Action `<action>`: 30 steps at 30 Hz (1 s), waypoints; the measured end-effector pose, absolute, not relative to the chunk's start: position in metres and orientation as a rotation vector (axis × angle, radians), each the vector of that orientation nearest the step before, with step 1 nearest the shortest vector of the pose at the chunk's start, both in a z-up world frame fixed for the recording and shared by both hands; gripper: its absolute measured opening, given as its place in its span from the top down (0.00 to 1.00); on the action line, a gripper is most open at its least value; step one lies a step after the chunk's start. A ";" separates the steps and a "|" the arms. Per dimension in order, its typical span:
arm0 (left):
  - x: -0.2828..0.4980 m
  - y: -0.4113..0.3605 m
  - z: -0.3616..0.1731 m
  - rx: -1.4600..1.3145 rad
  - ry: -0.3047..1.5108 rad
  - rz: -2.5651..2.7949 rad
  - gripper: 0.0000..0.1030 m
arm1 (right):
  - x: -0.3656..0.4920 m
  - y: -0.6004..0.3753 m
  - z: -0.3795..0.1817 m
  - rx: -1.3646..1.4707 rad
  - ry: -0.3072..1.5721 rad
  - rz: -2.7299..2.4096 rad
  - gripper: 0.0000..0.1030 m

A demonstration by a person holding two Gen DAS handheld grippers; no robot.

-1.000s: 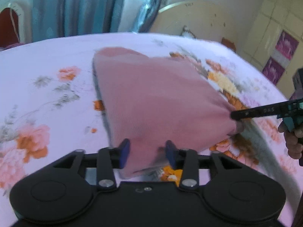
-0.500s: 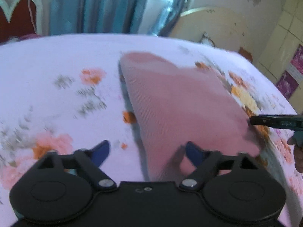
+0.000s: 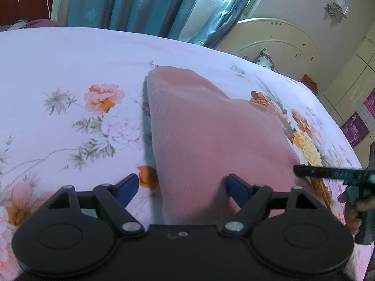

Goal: Fold small clothes

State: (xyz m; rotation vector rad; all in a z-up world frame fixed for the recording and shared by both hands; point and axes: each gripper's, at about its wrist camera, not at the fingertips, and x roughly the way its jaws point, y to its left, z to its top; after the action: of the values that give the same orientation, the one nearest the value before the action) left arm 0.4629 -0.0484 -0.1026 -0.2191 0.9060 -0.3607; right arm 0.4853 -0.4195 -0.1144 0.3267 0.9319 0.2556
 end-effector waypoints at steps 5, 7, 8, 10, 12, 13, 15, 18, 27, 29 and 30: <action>0.470 -0.044 -0.107 -0.256 0.919 -0.381 0.24 | 0.490 -0.428 -0.112 0.448 0.969 0.387 0.44; 0.475 -0.042 -0.110 -0.308 0.937 -0.409 0.31 | 0.498 -0.434 -0.124 0.531 1.013 0.415 0.44; 0.478 -0.040 -0.113 -0.339 0.949 -0.430 0.33 | 0.503 -0.438 -0.130 0.574 1.024 0.430 0.45; 0.485 -0.040 -0.117 -0.388 0.973 -0.469 0.34 | 0.511 -0.445 -0.132 0.639 1.037 0.466 0.45; 0.490 -0.039 -0.121 -0.408 0.983 -0.499 0.34 | 0.517 -0.447 -0.136 0.676 1.057 0.520 0.45; 0.494 -0.037 -0.124 -0.428 0.988 -0.518 0.34 | 0.520 -0.448 -0.138 0.686 1.061 0.543 0.45; 0.500 -0.034 -0.126 -0.466 1.000 -0.526 0.38 | 0.529 -0.448 -0.140 0.703 1.067 0.577 0.45; 0.508 -0.041 -0.124 -0.435 1.018 -0.492 0.50 | 0.539 -0.433 -0.137 0.625 1.076 0.595 0.63; 0.487 -0.113 -0.068 0.046 0.913 -0.414 0.74 | 0.508 -0.386 -0.088 0.314 0.929 0.524 0.80; 0.493 -0.126 -0.080 0.129 0.951 -0.387 0.74 | 0.510 -0.378 -0.098 0.237 0.966 0.478 0.80; 0.495 -0.126 -0.086 0.134 0.960 -0.377 0.73 | 0.513 -0.372 -0.109 0.210 0.997 0.462 0.80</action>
State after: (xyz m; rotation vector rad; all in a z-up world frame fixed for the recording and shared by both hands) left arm 0.4952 -0.1264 -0.0855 0.1344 0.9597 -0.3773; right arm 0.5126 -0.3724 -0.1086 0.2101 0.9967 0.4617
